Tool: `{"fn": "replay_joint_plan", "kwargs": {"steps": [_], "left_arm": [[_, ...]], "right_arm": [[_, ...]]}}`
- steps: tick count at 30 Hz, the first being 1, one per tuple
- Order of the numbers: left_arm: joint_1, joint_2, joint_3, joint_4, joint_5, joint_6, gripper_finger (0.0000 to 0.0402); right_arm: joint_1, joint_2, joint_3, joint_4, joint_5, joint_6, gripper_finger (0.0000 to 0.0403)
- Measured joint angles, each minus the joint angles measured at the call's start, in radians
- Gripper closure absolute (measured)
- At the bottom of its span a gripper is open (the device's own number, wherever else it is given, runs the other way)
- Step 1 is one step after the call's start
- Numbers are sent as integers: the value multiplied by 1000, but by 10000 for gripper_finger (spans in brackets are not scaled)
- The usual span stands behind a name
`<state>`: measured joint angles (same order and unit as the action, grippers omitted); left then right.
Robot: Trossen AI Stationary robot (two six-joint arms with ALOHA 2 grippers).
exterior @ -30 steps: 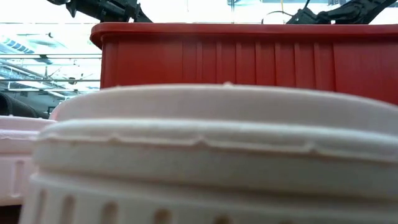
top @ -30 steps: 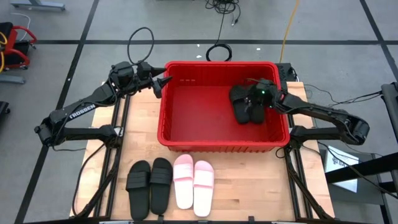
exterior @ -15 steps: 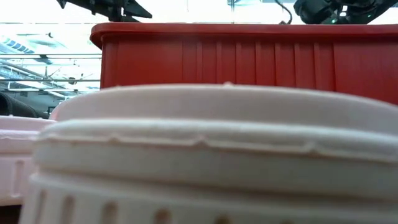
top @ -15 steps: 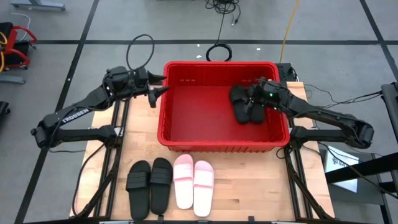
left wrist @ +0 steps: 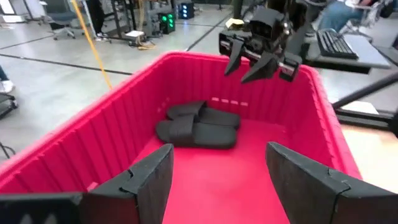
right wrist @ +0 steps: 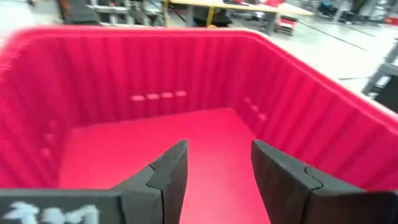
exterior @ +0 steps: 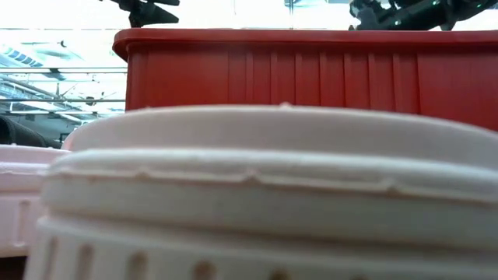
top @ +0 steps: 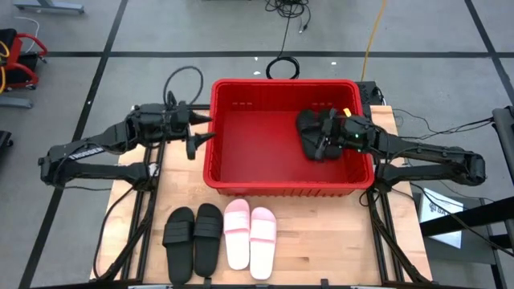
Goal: Pick and place slides into bin
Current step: Put the pink slide into the red bin
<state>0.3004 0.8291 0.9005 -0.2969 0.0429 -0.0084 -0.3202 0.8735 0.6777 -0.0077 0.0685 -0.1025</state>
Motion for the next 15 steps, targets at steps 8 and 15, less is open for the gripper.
{"fn": "replay_joint_plan", "kwargs": {"steps": [8,15], "left_arm": [[-201,8,0,-1,-114,-18,147],[-411,32,0,-23,-271,-54,147]], "right_arm": [[159,-1,0,84,-49,67,238],[290,0,0,130,-47,100,238]]}}
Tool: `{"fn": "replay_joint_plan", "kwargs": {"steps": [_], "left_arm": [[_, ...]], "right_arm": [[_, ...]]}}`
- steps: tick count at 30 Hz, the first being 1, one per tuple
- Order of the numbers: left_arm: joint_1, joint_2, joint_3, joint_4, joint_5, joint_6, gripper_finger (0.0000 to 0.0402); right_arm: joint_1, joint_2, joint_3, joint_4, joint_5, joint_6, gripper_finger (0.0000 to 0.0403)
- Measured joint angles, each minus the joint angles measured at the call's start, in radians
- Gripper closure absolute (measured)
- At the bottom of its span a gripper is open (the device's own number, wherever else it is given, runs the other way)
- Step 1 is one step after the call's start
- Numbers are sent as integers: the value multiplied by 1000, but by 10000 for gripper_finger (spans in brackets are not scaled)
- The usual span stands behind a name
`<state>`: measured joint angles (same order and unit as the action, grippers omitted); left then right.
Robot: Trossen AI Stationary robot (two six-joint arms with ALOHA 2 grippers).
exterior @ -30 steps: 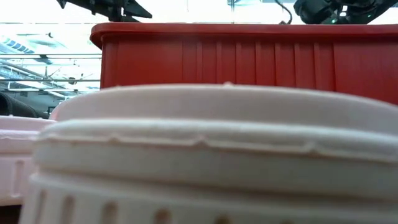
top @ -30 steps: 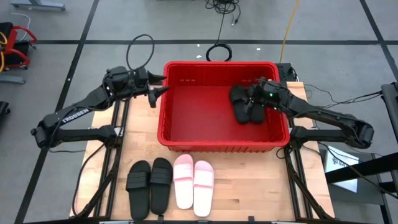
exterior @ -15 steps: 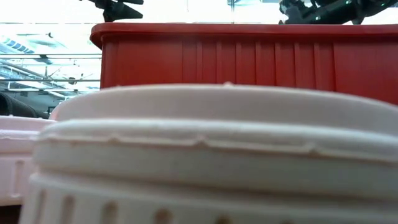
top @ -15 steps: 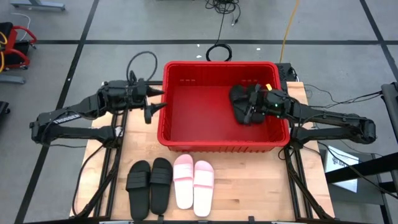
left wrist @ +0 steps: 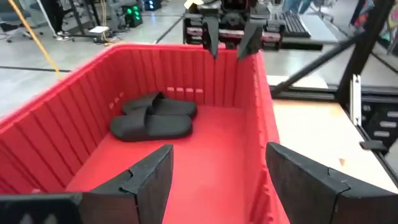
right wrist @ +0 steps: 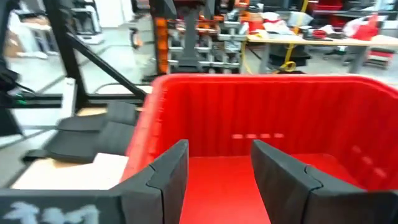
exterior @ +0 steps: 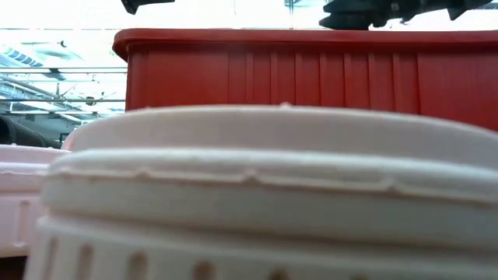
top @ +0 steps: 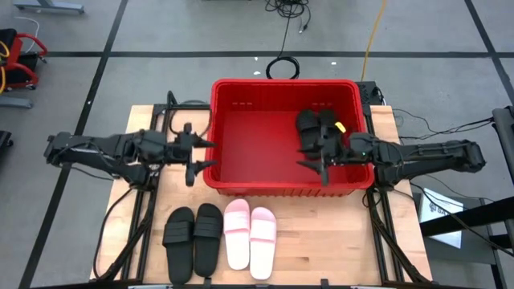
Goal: Pick and place slides into bin
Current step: Put the pink slide into the red bin
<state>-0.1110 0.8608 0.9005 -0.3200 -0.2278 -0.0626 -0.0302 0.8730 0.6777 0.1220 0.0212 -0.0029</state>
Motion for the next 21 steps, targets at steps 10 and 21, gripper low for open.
{"fn": "replay_joint_plan", "kwargs": {"steps": [10,21], "left_arm": [[-261,169,0,64,-200,-26,147],[-409,226,1,78,-258,-142,147]], "right_arm": [[145,19,-3,27,2,118,238],[264,110,-3,194,5,123,238]]}}
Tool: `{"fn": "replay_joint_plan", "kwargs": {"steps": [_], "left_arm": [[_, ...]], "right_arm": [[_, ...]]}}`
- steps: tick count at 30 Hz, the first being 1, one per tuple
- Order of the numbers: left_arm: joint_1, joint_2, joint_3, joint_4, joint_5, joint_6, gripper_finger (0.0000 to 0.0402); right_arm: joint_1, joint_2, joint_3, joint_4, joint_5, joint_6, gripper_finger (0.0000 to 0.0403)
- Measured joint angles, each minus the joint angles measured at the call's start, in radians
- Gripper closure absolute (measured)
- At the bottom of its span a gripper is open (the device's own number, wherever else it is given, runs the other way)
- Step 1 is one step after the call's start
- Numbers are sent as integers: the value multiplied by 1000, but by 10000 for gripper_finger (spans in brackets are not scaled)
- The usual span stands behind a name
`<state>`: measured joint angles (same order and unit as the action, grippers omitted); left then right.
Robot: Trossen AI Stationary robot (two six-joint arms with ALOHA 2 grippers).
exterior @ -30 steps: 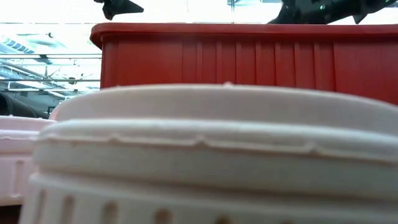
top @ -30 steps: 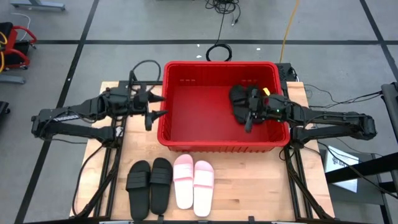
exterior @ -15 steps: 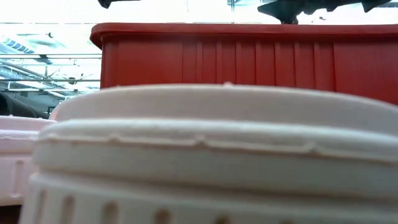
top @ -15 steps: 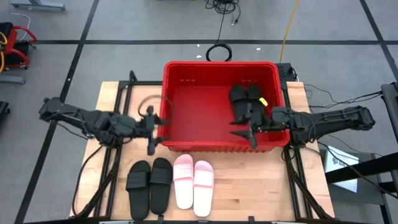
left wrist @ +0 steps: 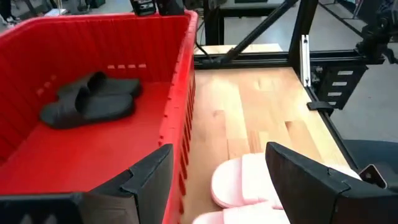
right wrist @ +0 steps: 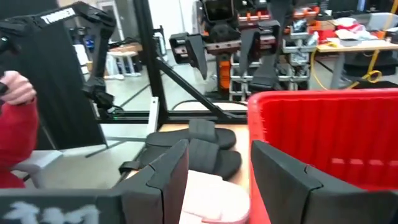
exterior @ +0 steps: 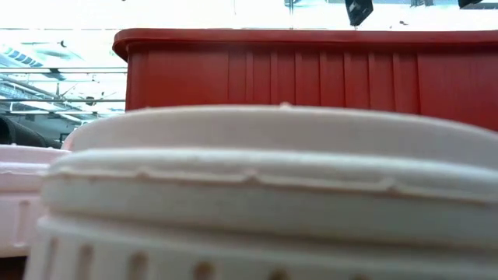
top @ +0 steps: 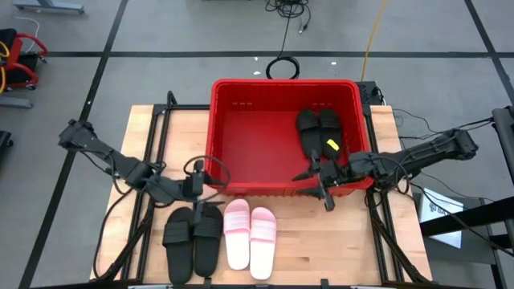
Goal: Pick and place slides into bin
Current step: Put the pink slide into the red bin
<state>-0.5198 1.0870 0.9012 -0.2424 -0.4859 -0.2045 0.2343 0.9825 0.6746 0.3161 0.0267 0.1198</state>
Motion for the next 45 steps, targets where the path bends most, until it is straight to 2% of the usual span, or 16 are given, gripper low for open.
{"fn": "replay_joint_plan", "kwargs": {"steps": [8,17,26,32,36,41,45], "left_arm": [[-50,84,0,34,-30,-82,147],[-60,210,0,193,51,-59,147],[-79,298,43,208,81,-52,147],[-91,442,153,185,86,-26,147],[-91,556,277,76,82,21,147],[-91,682,413,-100,18,25,147],[-91,753,482,-109,14,36,147]], "right_arm": [[61,80,0,23,38,25,238],[107,146,0,81,82,26,238],[108,151,0,76,82,14,238],[108,151,0,76,82,15,238],[108,151,0,75,82,15,238],[108,151,0,54,83,9,238],[108,151,0,37,109,-10,238]]}}
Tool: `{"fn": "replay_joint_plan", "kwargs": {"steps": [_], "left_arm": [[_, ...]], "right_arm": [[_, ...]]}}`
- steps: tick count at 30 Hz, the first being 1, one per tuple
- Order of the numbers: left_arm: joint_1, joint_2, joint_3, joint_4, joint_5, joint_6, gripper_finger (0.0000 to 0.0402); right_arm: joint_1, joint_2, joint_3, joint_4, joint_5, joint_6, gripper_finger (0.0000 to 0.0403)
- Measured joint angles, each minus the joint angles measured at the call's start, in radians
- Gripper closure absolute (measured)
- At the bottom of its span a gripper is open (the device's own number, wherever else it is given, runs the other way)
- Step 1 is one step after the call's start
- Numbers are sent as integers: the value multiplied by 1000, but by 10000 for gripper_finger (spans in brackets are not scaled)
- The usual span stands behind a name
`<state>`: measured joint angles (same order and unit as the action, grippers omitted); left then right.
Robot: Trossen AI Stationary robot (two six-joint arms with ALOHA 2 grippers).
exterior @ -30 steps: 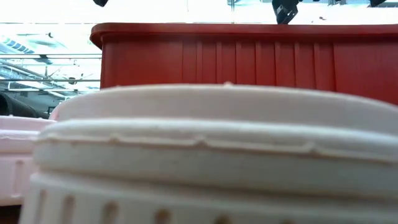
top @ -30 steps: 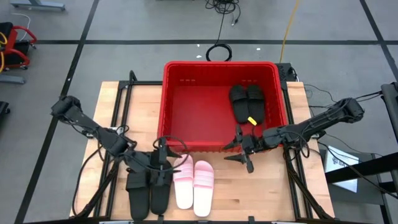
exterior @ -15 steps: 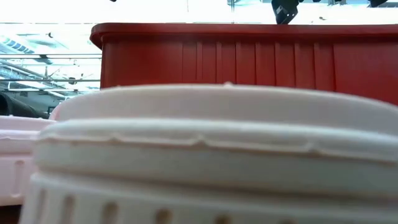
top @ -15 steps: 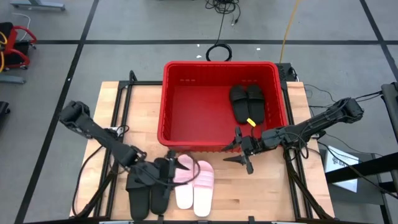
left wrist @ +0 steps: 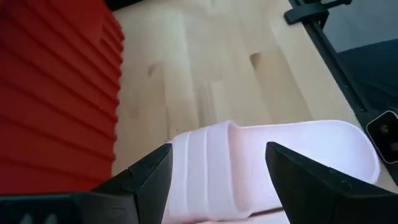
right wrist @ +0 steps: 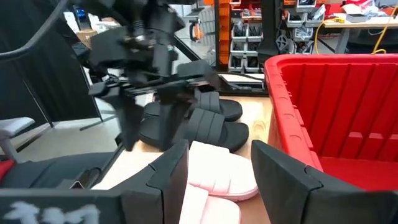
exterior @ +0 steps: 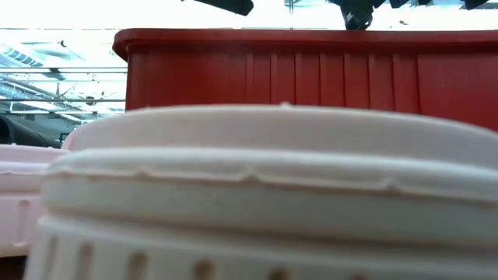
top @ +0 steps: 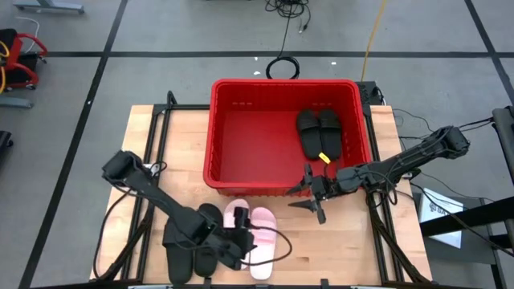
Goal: Pick and place slides into bin
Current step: Put the pink slide into the red bin
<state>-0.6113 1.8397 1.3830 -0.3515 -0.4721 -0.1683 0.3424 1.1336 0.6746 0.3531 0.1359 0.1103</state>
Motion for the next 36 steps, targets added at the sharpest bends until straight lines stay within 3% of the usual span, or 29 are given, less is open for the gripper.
{"fn": "replay_joint_plan", "kwargs": {"steps": [7,14,25,36], "left_arm": [[0,62,34,-5,9,3,147],[10,95,34,-42,38,-9,147],[54,141,34,28,139,0,147],[81,180,33,31,125,25,147]], "right_arm": [[0,-36,0,-8,7,-18,238],[0,-90,0,-100,131,-20,238],[0,-97,0,-112,130,-18,238],[0,-97,0,-119,129,-17,238]]}}
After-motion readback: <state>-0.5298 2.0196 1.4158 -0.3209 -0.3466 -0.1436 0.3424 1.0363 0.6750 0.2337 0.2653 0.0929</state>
